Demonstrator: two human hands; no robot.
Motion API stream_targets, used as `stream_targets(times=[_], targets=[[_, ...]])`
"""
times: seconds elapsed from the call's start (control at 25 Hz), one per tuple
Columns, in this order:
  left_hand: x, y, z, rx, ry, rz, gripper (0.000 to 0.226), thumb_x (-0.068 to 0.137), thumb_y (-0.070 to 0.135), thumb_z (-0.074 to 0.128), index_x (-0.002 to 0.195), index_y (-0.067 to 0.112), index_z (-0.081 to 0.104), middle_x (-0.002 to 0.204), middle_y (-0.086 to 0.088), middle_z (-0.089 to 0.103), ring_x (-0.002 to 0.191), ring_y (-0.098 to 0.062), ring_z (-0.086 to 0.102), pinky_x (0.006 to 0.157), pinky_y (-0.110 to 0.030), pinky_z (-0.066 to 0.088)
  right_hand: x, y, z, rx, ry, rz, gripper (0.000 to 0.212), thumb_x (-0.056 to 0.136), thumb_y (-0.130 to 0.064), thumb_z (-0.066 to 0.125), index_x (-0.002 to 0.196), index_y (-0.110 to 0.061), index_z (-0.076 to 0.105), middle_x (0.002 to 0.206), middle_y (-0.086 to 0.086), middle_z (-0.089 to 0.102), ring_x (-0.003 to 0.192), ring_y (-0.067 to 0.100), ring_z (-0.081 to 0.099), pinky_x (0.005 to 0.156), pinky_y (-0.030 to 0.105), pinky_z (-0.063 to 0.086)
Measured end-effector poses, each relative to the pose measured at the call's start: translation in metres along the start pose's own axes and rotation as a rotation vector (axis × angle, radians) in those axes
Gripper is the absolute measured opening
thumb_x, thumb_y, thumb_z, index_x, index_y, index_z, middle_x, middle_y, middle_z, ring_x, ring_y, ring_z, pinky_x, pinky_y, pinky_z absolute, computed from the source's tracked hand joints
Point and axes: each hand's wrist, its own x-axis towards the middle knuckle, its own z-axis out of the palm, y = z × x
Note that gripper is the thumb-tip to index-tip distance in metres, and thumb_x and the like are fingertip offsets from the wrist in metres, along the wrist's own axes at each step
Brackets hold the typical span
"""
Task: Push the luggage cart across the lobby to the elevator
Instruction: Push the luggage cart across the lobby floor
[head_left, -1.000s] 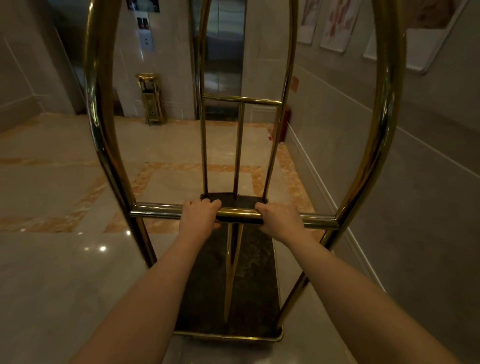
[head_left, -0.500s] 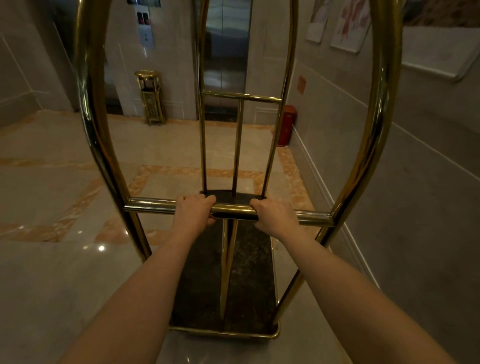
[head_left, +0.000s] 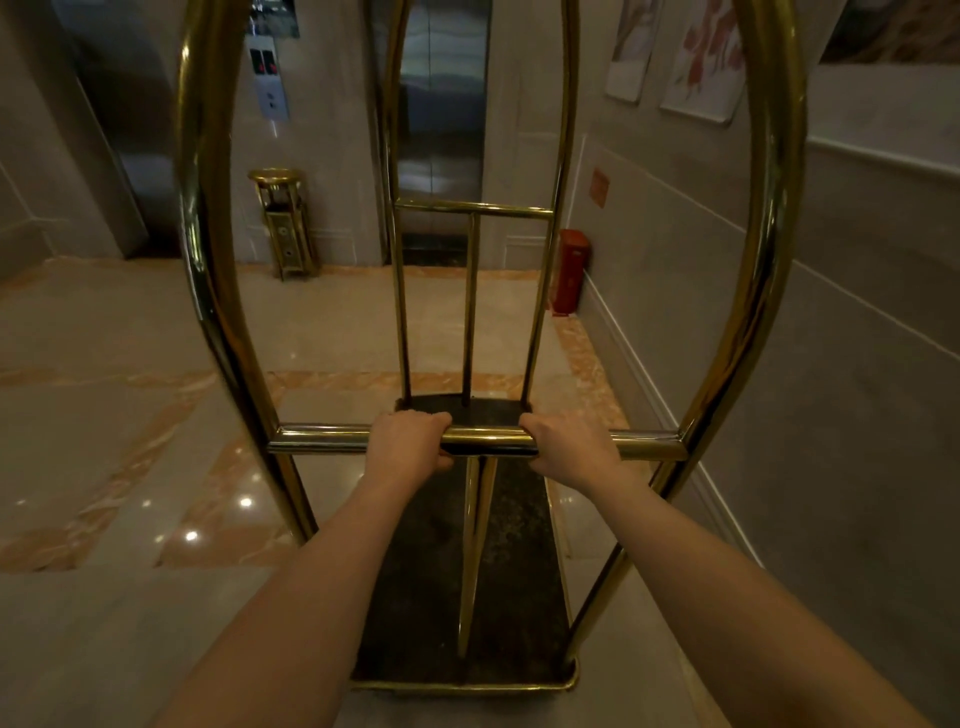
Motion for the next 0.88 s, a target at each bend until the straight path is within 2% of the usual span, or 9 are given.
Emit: stream_targets(times=[0.16,0.4,0.56,0.88], targets=[[0.065,-0.019,0.008,-0.069,-0.06,-0.015,0.028,0.068,0.04,0.076,0.072,0.035,0.048,0.062,0.01,0.048,0.053,-0.005,0.043,0.049,-0.026,0.032,0.054,0.025,0.01,0.012,0.012,-0.008,0.021,0.084,-0.031,0.07,0.1,-0.028,0.056,0.084,-0.006,0.063,0.074,0.015,0.059,0.071,0.038,0.055],[0.146,-0.036,0.022,-0.008,-0.008,-0.027,0.032,0.072,0.04,0.074,0.078,0.031,0.044,0.062,0.01,0.042,0.055,-0.008,0.04,0.056,-0.03,0.036,0.137,0.063,0.022,-0.004,0.026,-0.013,0.024,0.086,-0.035,0.07,0.104,-0.026,0.057,0.087,-0.004,0.064,0.076,0.017,0.06,0.071,0.038,0.055],[0.206,-0.051,0.032,0.017,0.01,-0.054,0.033,0.07,0.04,0.076,0.077,0.033,0.044,0.063,0.01,0.043,0.056,-0.008,0.044,0.052,-0.028,0.037,0.196,0.087,0.03,-0.027,0.044,-0.024,0.024,0.086,-0.035,0.069,0.104,-0.025,0.057,0.087,-0.004,0.064,0.077,0.018,0.061,0.075,0.038,0.053],[0.311,-0.077,0.048,0.081,0.004,-0.09,0.032,0.068,0.043,0.076,0.077,0.034,0.046,0.064,0.012,0.045,0.06,-0.01,0.045,0.059,-0.032,0.036,0.295,0.132,0.04,-0.033,0.05,-0.036,0.022,0.089,-0.036,0.066,0.105,-0.025,0.057,0.081,-0.006,0.061,0.069,0.014,0.058,0.066,0.032,0.052]])
